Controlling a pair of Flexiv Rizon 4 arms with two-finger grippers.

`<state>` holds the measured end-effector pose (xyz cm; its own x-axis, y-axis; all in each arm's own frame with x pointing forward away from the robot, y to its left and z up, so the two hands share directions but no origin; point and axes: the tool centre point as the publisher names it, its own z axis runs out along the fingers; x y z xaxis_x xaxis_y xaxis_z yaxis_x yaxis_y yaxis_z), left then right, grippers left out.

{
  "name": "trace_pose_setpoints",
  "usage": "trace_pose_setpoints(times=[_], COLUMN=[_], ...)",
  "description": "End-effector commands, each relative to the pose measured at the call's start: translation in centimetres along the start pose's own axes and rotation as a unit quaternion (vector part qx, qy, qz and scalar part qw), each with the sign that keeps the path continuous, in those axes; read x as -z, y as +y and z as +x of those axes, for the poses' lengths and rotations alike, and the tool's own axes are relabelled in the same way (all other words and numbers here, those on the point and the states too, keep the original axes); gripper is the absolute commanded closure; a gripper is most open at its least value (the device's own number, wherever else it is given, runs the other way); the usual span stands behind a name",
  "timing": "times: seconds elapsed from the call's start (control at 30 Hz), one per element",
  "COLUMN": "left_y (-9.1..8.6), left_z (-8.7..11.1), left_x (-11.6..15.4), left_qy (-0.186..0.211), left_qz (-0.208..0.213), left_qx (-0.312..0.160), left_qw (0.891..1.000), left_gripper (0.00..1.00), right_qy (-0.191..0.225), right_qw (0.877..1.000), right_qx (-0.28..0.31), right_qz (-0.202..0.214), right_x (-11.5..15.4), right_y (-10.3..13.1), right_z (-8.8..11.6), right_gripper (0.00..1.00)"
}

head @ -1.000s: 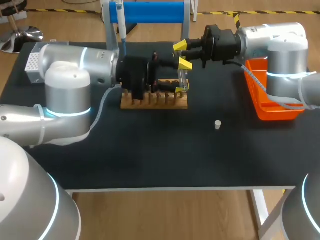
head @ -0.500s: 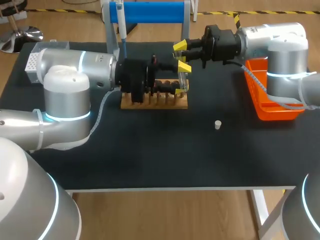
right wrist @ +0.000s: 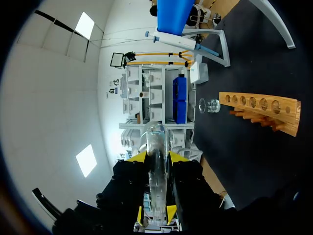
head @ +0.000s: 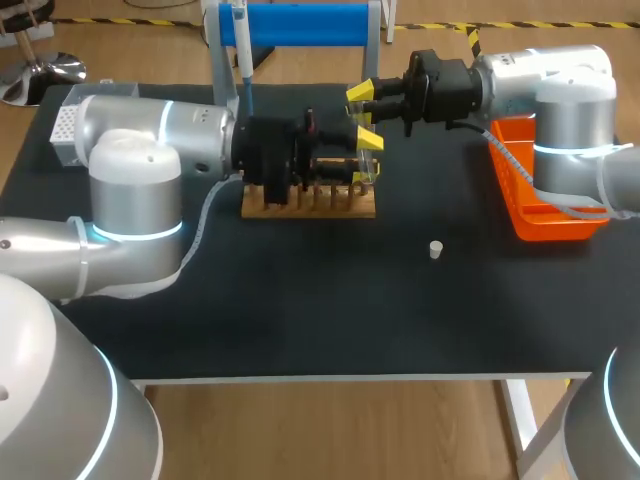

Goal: Invert the test tube, pick up the pipette, mount the tip to pipette, aspirate from beaker and dispense into the tube, eject the tip, return the pipette, and cap with the stopper.

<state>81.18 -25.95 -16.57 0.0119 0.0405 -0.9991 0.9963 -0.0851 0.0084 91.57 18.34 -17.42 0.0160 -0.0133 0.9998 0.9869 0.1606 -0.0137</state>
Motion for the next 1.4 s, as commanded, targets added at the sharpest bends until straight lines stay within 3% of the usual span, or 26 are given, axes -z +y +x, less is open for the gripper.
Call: trace_pose_setpoints(times=[0.03,0.3,0.37,0.43,0.73,0.77,0.8,0.83,1.13,1.4], left_y=[0.1,0.2,0.3,0.3,0.3,0.3,0.3,0.3,0.3,0.3], left_z=[0.0,0.0,0.0,0.0,0.2,0.2,0.2,0.2,0.2,0.2], left_x=[-0.2,-0.2,-0.2,-0.2,-0.1,-0.1,-0.1,-0.1,-0.1,-0.1], left_qy=[0.003,0.005,0.006,0.006,-0.002,-0.002,-0.002,-0.002,-0.002,-0.002], left_qz=[0.001,0.001,0.001,0.001,-0.001,-0.001,-0.001,-0.001,-0.001,-0.001], left_qx=[0.0,0.001,0.002,0.002,0.012,0.012,0.012,0.012,0.012,0.012], left_qw=[1.0,1.0,1.0,1.0,1.0,1.0,1.0,1.0,1.0,1.0], left_gripper=[0.6,0.7,0.78,0.99,1.0,1.0,1.0,1.0,1.0,1.0], right_qy=[-0.002,-0.002,-0.002,-0.002,-0.002,-0.002,-0.002,-0.002,-0.002,-0.068], right_qw=[1.0,1.0,1.0,1.0,1.0,1.0,1.0,1.0,1.0,0.993], right_qx=[0.0,0.0,0.0,0.0,0.0,0.0,0.0,0.0,0.0,0.089], right_qz=[0.0,0.0,0.0,0.0,0.0,0.0,0.0,0.0,0.0,-0.038], right_x=[0.1,0.1,0.1,0.1,0.1,0.1,0.1,0.1,0.1,4.4], right_y=[0.0,0.0,0.0,0.0,0.0,0.0,0.0,0.0,0.0,-1.8], right_z=[0.1,0.1,0.1,0.1,0.1,0.1,0.1,0.1,0.1,2.0], right_gripper=[1.0,1.0,1.0,1.0,1.0,0.71,0.28,0.0,0.0,0.0])
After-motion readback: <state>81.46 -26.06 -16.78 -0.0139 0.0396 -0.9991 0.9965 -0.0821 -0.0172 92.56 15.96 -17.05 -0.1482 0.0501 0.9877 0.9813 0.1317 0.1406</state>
